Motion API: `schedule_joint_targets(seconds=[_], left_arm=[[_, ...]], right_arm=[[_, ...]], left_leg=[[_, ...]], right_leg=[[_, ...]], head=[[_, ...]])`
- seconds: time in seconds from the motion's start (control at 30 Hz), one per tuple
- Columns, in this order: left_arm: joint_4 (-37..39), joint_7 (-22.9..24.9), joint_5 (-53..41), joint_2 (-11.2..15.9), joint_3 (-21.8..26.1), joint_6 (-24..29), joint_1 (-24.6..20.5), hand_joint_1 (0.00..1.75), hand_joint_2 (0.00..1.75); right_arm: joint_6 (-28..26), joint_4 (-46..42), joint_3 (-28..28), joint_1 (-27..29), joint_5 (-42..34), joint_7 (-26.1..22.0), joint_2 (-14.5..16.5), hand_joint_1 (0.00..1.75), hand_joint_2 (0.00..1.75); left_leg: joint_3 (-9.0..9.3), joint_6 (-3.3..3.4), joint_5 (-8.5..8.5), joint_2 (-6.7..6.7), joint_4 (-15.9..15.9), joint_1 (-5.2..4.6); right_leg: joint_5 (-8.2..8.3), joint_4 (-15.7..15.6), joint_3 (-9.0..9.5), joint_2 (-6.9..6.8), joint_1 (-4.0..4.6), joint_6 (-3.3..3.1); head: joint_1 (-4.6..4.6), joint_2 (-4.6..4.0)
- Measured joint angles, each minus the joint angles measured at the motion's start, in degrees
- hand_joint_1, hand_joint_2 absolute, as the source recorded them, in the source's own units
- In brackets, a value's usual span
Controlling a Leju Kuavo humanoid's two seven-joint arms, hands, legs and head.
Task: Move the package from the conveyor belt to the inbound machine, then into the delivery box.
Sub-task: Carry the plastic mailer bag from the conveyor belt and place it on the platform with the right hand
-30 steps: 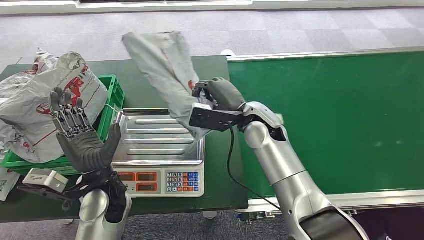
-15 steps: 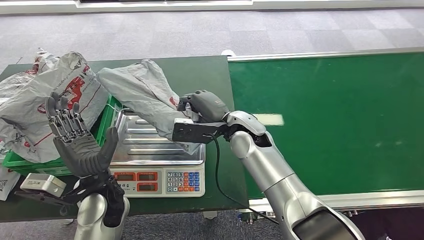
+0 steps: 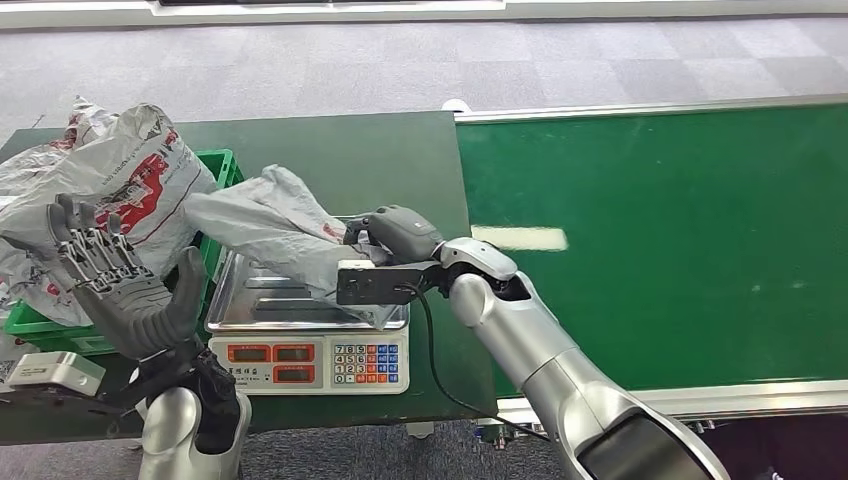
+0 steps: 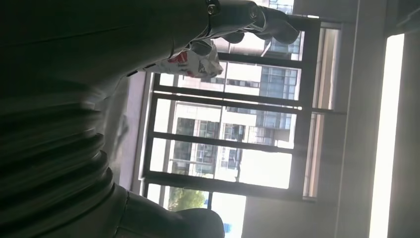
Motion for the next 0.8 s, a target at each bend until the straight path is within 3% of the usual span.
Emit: schedule_joint_targets(seconds=[0.23, 0.67, 0.8], left_arm=[[-2.9, 0.0, 0.0, -0.7, 2.4, 1.2, 0.9, 0.00, 1.75], [-4.3, 0.0, -0.8, -1.2, 3.5, 1.3, 1.6, 0.00, 1.75], [-4.3, 0.0, -1.1, -1.5, 3.6, 1.3, 1.7, 0.00, 1.75]], right_arm=[[-4.3, 2.2, 2.4, -0.3, -1.0, 1.7, 0.6, 0.00, 0.00], [-5.2, 2.4, 2.4, -0.4, -2.7, 4.8, 0.2, 0.00, 0.00], [-3.4, 2.5, 1.6, -0.4, -7.8, 3.5, 0.2, 0.00, 0.00]], left_leg=[[-0.01, 0.00, 0.00, -0.03, 0.0, -0.01], [0.00, 0.00, 0.00, -0.01, 0.0, -0.01], [0.01, 0.00, 0.00, -0.01, 0.0, -0.01]], right_leg=[[0.00, 0.0, 0.00, 0.00, -0.01, 0.00], [0.00, 0.0, 0.00, 0.00, 0.00, 0.01], [0.00, 0.0, 0.00, 0.00, 0.00, 0.01]], head=[[0.01, 0.00], [0.00, 0.00], [0.01, 0.00]])
